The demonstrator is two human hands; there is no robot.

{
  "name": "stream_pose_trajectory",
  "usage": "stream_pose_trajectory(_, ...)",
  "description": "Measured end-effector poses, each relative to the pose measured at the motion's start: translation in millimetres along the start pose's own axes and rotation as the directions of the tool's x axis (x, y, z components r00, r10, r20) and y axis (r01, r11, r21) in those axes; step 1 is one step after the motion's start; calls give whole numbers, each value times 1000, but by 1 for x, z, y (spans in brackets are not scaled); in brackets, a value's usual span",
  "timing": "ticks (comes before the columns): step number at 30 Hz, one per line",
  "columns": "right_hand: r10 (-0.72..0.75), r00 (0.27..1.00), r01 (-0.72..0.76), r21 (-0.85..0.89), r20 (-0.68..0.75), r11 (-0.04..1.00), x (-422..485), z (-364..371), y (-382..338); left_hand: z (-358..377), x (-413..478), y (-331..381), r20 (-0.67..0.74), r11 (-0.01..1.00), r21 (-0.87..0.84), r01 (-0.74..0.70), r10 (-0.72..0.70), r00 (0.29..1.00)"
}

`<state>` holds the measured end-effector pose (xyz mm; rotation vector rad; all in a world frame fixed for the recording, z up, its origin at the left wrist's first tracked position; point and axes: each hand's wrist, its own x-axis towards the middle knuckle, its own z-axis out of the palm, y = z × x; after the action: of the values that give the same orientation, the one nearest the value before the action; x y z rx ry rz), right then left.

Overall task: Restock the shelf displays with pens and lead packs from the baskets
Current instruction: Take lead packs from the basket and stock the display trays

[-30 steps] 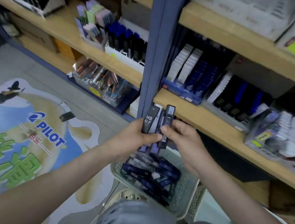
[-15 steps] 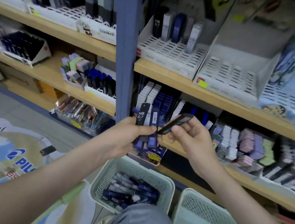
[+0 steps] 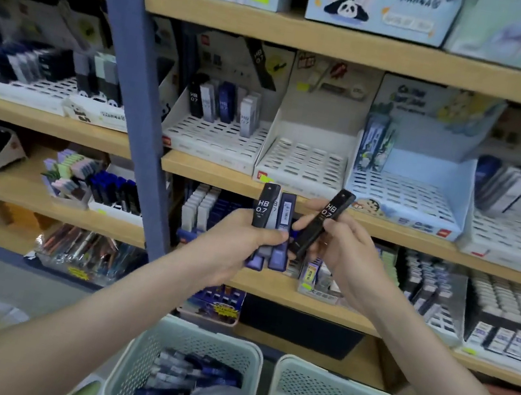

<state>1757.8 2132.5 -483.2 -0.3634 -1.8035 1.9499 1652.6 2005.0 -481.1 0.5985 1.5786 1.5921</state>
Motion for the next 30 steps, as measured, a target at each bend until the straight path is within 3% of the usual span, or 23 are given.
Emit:
stream_pose_trajectory(11, -90, 981, 88, -23, -173, 996, -4, -50, -48, 66, 30, 40, 25, 991, 35, -125, 125, 992)
stream_pose_trajectory(15, -122, 974, 125, 2, -190, 992, -7, -84, -62, 90, 40, 47, 105, 985, 31, -170, 166, 981)
stream_pose_trajectory(22, -230, 870, 231, -52, -436, 971, -9, -179, -77, 136, 61, 53, 201, 976, -12, -216, 214, 956)
stream_pose_trajectory(25, -213, 795, 185, -107, -567, 977, -3, -219, -79, 155, 73, 51, 227, 977, -3, -212, 207, 952)
stream_pose_trajectory(28, -161, 726, 17, -216, -668, 976, 8, -249, -77, 170, 87, 48, 217, 974, 24, -225, 214, 952)
stream_pose_trajectory(30, -97, 710, -42, -179, -697, 983, 17, -262, -76, 176, 95, 47, 207, 973, 0, -231, 226, 952)
